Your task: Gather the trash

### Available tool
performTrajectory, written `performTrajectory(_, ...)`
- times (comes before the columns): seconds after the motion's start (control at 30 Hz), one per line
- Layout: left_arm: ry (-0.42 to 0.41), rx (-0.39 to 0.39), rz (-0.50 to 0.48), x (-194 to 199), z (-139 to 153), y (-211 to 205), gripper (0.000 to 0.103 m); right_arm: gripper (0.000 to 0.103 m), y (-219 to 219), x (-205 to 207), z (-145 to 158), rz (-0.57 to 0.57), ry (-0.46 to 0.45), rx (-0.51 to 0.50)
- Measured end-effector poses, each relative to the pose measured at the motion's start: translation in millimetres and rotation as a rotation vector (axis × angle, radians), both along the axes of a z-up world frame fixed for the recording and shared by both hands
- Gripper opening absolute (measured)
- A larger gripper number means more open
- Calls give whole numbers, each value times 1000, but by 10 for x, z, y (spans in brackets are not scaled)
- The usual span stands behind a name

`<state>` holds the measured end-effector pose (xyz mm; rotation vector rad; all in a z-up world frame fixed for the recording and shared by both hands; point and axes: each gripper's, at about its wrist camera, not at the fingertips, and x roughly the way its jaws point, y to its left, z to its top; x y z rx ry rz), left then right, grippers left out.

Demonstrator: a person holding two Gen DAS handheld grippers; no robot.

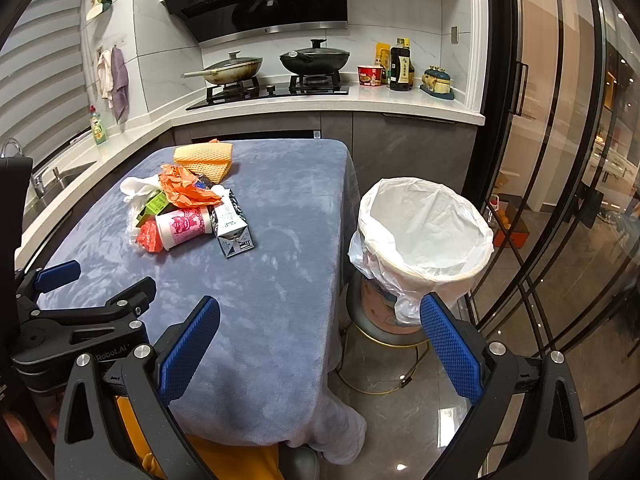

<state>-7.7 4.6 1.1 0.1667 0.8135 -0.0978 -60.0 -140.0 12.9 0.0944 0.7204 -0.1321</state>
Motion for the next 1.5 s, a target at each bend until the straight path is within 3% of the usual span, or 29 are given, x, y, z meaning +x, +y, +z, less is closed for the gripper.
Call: performTrajectory(1.5,-42,-69,-22,115,-8,40,96,96,48,36,-19,-1,7,-1)
